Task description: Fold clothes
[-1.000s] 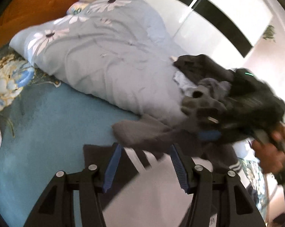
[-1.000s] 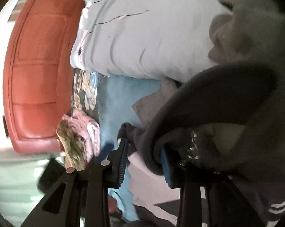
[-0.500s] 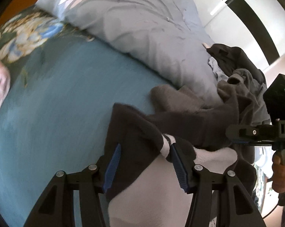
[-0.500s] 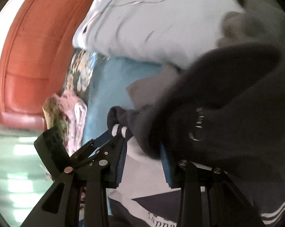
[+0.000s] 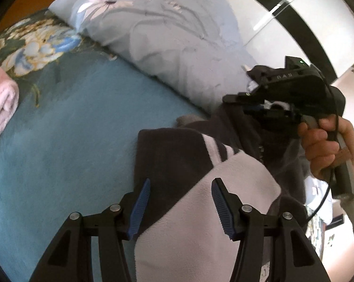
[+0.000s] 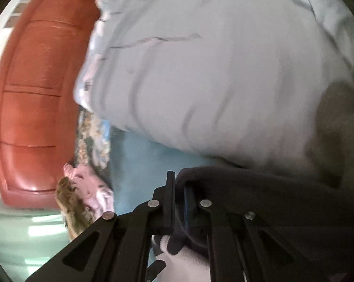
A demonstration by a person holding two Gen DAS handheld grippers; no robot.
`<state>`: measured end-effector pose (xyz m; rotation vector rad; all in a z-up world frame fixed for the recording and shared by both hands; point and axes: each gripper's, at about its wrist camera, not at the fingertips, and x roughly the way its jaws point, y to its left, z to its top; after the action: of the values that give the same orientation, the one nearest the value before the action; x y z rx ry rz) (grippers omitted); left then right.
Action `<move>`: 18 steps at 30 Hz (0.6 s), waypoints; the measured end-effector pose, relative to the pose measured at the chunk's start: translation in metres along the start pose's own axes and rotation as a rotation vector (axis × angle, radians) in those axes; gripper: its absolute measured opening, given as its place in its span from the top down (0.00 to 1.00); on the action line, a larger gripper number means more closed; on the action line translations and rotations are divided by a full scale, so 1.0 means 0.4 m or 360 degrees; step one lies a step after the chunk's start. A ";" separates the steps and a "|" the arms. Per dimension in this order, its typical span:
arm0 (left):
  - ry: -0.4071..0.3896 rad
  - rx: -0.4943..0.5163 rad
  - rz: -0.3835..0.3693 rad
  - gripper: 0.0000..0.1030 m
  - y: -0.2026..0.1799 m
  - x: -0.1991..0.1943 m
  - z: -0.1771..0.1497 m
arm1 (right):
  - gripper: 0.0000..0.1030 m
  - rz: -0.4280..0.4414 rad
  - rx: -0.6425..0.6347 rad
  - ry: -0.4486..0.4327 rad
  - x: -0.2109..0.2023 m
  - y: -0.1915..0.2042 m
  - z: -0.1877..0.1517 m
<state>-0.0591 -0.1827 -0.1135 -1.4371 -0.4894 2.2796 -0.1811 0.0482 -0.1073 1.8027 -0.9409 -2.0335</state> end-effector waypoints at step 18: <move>-0.0150 0.0004 0.0174 0.43 -0.037 -0.260 -0.059 | 0.49 -0.0084 -0.0445 -0.0114 -0.315 0.051 -0.280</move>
<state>0.0053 -0.2206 -0.0360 -1.3917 -0.4454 2.4419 -0.0542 0.0747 0.0023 1.6311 -0.5951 -2.1505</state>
